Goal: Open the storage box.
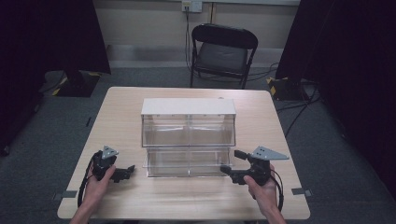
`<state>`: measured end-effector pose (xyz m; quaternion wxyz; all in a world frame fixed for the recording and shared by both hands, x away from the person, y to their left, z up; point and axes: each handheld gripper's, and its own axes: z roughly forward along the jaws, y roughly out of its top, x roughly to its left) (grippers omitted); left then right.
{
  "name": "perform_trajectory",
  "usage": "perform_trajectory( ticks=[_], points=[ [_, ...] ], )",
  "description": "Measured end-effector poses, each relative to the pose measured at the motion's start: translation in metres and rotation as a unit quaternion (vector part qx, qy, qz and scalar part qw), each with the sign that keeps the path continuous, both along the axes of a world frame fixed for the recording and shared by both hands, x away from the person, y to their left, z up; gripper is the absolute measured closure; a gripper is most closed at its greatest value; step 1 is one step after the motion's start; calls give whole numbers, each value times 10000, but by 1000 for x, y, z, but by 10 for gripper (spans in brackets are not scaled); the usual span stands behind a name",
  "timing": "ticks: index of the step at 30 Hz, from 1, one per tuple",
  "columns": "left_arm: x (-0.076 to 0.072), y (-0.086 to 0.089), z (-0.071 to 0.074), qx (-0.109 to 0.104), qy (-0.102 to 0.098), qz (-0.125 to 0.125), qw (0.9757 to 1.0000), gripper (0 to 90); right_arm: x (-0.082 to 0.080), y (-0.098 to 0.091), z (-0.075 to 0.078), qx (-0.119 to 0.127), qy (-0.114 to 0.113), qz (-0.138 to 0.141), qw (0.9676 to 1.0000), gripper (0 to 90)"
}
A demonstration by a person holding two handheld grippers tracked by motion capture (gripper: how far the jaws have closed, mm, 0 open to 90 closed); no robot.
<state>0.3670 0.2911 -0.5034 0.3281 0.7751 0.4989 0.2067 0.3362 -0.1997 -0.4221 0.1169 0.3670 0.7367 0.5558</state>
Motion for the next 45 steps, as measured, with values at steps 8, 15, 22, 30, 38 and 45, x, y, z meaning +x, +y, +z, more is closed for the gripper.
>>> perform_trajectory(
  ticks=[8,15,22,30,38,45],
  points=[
    [0,0,0,26,10,-4,10000,0,7,4,5,-7,-20,10,10000,141],
    [0,0,0,16,-12,13,10000,0,12,8,6,-21,-30,18,10000,141],
    [0,0,0,7,-14,20,10000,0,16,9,8,-25,-51,55,10000,140],
    [0,-1,0,-14,-19,44,10000,0,20,9,8,26,-41,37,10000,138],
    [0,-1,0,-9,-17,46,10000,0,21,9,10,54,-69,36,10000,138],
    [0,-1,0,-5,-16,44,10000,0,22,9,11,71,-88,34,9999,138]
  ],
)
